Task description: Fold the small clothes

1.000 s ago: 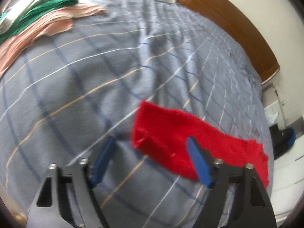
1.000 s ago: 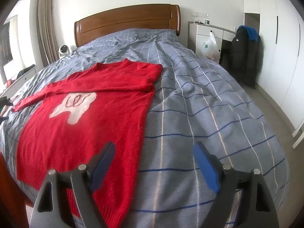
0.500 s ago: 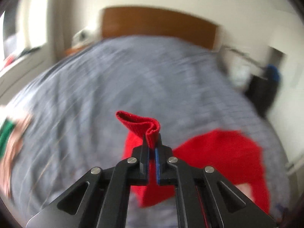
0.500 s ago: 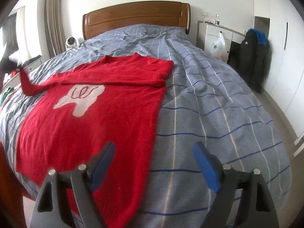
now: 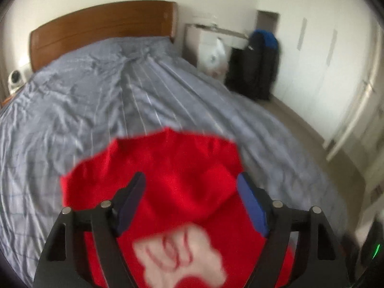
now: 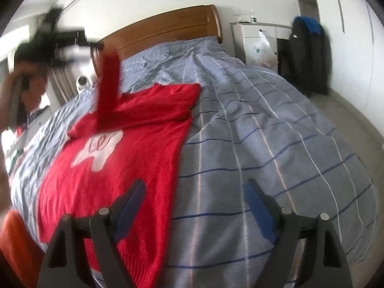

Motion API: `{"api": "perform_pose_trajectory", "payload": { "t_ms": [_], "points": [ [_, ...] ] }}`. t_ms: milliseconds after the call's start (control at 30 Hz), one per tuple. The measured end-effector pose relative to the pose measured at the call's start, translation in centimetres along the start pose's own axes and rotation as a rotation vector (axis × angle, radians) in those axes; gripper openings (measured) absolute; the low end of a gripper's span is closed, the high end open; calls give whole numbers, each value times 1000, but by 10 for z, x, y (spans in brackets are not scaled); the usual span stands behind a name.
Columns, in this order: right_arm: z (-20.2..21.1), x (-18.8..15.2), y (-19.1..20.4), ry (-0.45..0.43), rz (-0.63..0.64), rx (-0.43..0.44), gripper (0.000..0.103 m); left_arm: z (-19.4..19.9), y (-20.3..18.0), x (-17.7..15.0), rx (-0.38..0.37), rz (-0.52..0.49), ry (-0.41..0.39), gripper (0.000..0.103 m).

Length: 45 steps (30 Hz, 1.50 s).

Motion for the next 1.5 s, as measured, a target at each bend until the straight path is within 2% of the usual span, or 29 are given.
{"api": "perform_pose_trajectory", "payload": {
  "t_ms": [100,133,167,267,300,433,533,600,667,700,733,767,800,867,967,1100,1167,1200,1233,1267,1367,1500],
  "points": [
    [4,1,-11,-14,-52,23,83,7,28,-45,13,4,31,81],
    [4,2,-16,-17,-76,34,83,12,54,-66,38,29,48,83],
    [4,2,-17,-18,-90,42,83,11,64,-78,66,45,62,83],
    [-1,5,-24,-9,-134,72,83,10,124,-122,205,110,141,84],
    [-3,5,-24,-3,-141,76,83,10,134,-133,226,118,156,84],
    [-9,5,-21,16,-137,63,83,-5,150,-145,235,126,164,83],
    [-9,3,-13,19,-102,32,83,-19,145,-133,213,151,142,83],
    [-9,2,-8,17,-79,15,83,-30,143,-123,226,153,116,82],
    [-9,1,-2,17,-51,-6,83,-46,149,-112,297,185,117,69],
    [-9,0,0,18,-41,-13,83,-53,158,-110,335,227,126,41],
    [-9,-1,2,19,-28,-19,83,-57,167,-111,317,269,117,11],
    [-9,-2,4,23,-15,-27,83,-59,175,-115,268,318,92,8],
    [-10,-3,6,26,-7,-32,83,-59,179,-122,254,353,77,6],
    [-12,-4,9,34,13,-43,83,-56,176,-130,250,352,55,5],
    [-15,-4,9,39,24,-41,83,-51,175,-134,231,355,54,5],
    [-21,-1,6,53,9,-22,83,-43,171,-143,213,350,54,12],
    [-19,-1,5,49,6,-14,83,-36,168,-150,221,344,50,32],
    [-17,0,5,43,4,-12,83,-34,168,-152,222,346,46,54],
    [-15,0,3,34,-3,-9,83,-26,168,-160,228,357,36,71],
    [-14,0,2,31,-10,-7,83,-23,170,-162,230,366,29,74],
    [-15,-1,-3,36,-38,-2,83,-8,180,-167,201,423,9,75],
    [-17,1,-2,41,-46,-7,83,7,198,-140,211,498,-39,78]
  ]
}}
Point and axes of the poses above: each gripper's, at about its wrist camera, not at the fingertips, and z roughly against the way its jaws point, y to its left, x to its top, the point moved 6 cm from there along -z, roughly the way its jaws point, and after that the axes turned 15 degrees about y, right-handed, at the moved point
